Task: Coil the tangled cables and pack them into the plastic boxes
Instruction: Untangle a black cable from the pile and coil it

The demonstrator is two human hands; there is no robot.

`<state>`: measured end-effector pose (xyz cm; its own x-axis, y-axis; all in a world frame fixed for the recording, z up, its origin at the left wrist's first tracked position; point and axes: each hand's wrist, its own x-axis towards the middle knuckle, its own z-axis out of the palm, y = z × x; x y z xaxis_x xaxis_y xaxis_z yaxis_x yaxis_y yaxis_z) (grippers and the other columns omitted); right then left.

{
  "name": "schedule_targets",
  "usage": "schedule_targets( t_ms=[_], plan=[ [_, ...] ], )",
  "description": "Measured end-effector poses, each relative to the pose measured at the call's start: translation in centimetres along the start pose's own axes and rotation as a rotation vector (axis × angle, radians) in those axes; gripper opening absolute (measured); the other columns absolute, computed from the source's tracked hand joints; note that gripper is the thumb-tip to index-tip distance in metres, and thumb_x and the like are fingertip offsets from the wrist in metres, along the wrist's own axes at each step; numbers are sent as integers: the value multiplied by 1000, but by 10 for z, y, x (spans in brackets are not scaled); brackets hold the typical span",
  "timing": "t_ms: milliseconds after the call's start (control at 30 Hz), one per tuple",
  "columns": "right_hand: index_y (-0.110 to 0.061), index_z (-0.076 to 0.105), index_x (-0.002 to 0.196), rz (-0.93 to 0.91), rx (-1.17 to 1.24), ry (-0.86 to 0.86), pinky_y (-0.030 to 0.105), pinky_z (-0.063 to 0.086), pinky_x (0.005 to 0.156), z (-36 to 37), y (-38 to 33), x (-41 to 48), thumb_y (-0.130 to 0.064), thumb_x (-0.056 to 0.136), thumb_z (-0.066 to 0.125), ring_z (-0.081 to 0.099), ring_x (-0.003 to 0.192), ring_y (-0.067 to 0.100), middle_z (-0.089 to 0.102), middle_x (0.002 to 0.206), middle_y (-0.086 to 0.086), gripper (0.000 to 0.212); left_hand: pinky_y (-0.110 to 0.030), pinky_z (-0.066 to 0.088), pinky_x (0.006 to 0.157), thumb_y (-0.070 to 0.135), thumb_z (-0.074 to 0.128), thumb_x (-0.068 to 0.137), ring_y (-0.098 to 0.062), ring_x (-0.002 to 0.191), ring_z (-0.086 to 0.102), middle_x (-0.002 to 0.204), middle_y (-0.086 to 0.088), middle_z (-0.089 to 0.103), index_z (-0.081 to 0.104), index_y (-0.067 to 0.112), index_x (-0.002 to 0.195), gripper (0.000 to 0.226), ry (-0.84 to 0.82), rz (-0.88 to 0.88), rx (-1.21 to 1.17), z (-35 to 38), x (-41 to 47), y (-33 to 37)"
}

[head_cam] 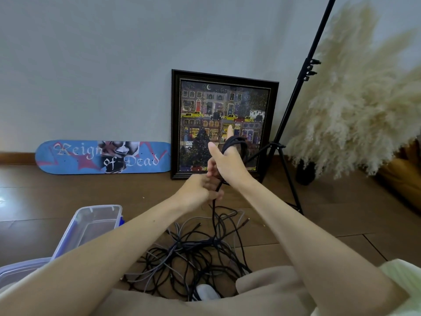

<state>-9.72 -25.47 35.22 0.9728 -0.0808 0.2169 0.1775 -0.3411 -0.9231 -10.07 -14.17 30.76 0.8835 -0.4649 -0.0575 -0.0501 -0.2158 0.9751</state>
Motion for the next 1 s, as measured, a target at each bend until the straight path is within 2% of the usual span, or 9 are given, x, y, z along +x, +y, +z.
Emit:
schedule_targets(
  t_ms=[100,167,300,400,600,700,767,867,1000],
  plan=[
    [-18,-23,150,-170,-502,16,36,49,63,4,2,0,-34,101,42,60,64,25,64,74,3,83,-16,49,51,-16,55,83,-12,63,64,88,-12,65,35,5,125,50,142,-49,-247,3,-2,6],
    [-12,-18,151,-227,-890,-23,34,43,62,10,3,-2,-39,102,37,62,74,29,65,87,6,78,-17,45,46,-20,49,80,-14,64,55,81,-10,57,29,7,125,56,223,-69,-253,5,0,5],
    [0,38,139,-47,-1292,-261,36,39,67,18,0,-7,-31,104,28,62,98,31,63,114,14,48,-25,44,58,-20,44,80,-17,82,47,86,-3,43,17,6,137,69,259,-102,-118,8,2,-4],
    [-4,60,109,108,-1224,-291,34,39,67,17,4,-4,-30,104,30,60,87,29,65,105,11,40,-25,42,61,-22,43,81,-14,75,43,89,-7,42,15,8,138,70,174,-128,-91,6,6,-1],
    [-9,58,105,159,-1347,-276,31,40,59,16,0,-5,-23,102,39,58,77,23,63,97,6,24,-30,42,50,-15,36,86,-20,54,43,72,-14,53,17,17,119,50,110,-211,-5,-1,8,-2],
    [-9,55,77,280,-1110,-289,26,37,53,5,12,-1,-25,100,39,51,59,22,57,70,3,32,-24,45,47,-15,46,85,-23,67,60,92,-18,67,20,13,127,57,-76,-303,180,-13,-2,-11],
    [-12,50,67,289,-951,-206,26,39,54,-3,16,1,-30,102,37,51,55,22,53,61,2,41,-24,48,54,-15,51,85,-21,78,64,89,-10,65,29,8,134,59,-167,-344,235,-15,-2,-17],
    [-15,45,61,265,-707,-56,30,45,62,-8,11,5,-39,103,33,62,62,27,47,53,-2,50,-22,48,58,-3,58,88,-10,66,63,85,-4,65,34,12,136,56,-248,-357,274,-7,3,-20],
    [-17,37,59,230,-490,80,31,44,64,-9,4,10,-40,102,34,70,80,34,37,49,-3,49,-22,48,55,18,50,98,-12,66,64,85,-6,64,47,7,120,25,-165,-350,233,7,15,-21]
  ],
)
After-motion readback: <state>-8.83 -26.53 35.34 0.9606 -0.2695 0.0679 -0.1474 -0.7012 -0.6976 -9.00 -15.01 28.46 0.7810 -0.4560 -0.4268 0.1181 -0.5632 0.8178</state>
